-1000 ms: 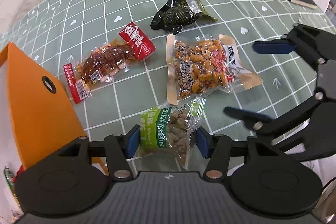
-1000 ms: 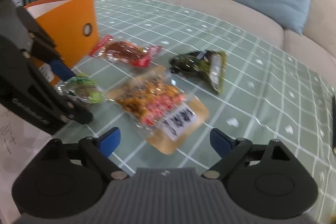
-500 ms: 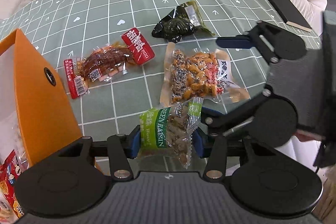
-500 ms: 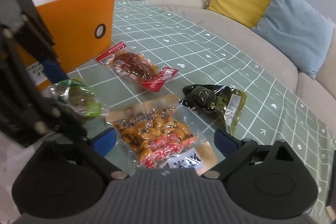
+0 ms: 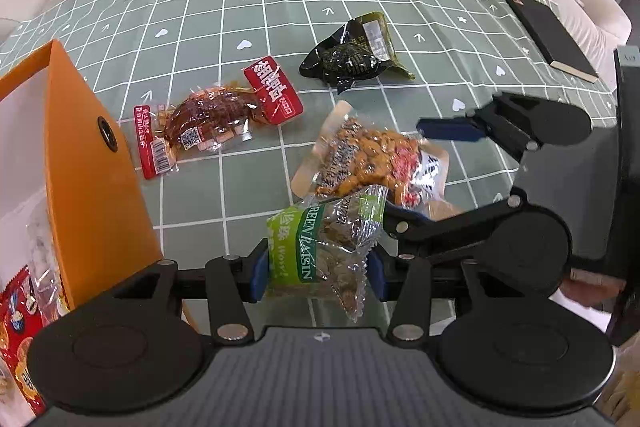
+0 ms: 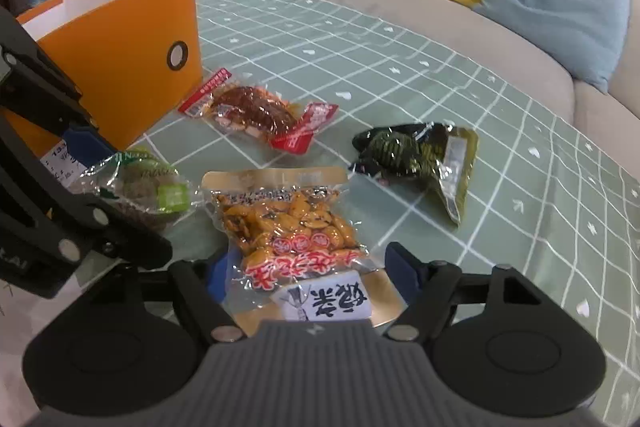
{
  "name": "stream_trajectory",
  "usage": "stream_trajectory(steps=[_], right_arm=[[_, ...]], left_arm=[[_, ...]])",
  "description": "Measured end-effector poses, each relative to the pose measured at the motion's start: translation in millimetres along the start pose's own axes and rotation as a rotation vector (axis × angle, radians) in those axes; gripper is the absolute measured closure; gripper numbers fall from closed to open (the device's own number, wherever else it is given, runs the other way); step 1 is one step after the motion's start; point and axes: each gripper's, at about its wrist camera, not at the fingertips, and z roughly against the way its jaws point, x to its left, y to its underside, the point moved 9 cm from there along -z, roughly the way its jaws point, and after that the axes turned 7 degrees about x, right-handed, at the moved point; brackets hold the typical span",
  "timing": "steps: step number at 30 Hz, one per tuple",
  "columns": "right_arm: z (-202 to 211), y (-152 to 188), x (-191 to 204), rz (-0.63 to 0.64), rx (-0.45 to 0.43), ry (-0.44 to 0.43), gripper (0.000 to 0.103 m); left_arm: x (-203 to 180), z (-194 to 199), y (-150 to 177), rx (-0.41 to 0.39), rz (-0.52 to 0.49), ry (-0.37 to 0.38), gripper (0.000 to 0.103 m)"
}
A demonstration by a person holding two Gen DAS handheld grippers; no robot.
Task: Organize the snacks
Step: 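Lift the raisin bag with the left tool while the right tool carries the peanut packet to the box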
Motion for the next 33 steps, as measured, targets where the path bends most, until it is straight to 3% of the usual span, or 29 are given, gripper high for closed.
stream_trajectory(steps=[10,17,23,27,33], right_arm=[[22.0,27.4,-0.6,-0.137,0.142,0.043,0.030],[51.9,64.3,3.3,-0.236,0.255,0.097,0.031],[81.0,96.5,2.0,-0.395,0.269,0.058,0.032],[89.1,109.8,6.7,-0.417,0.274,0.067,0.031],[90.6,119.3,19.8,-0.343,0.283,0.117,0.027]], left_arm=[[-17.7,19.8,14.4,-0.049,0.042,0.073,0.050],[-30.2,28.5,31.2,-0.064,0.028,0.098,0.050],[-38.3,20.7,57.5,-0.032,0.015,0.117,0.050],[-34.8,11.9,74.4,-0.005,0.009,0.080,0.050],[-30.3,6.4,83.0,-0.012,-0.039,0.026,0.049]])
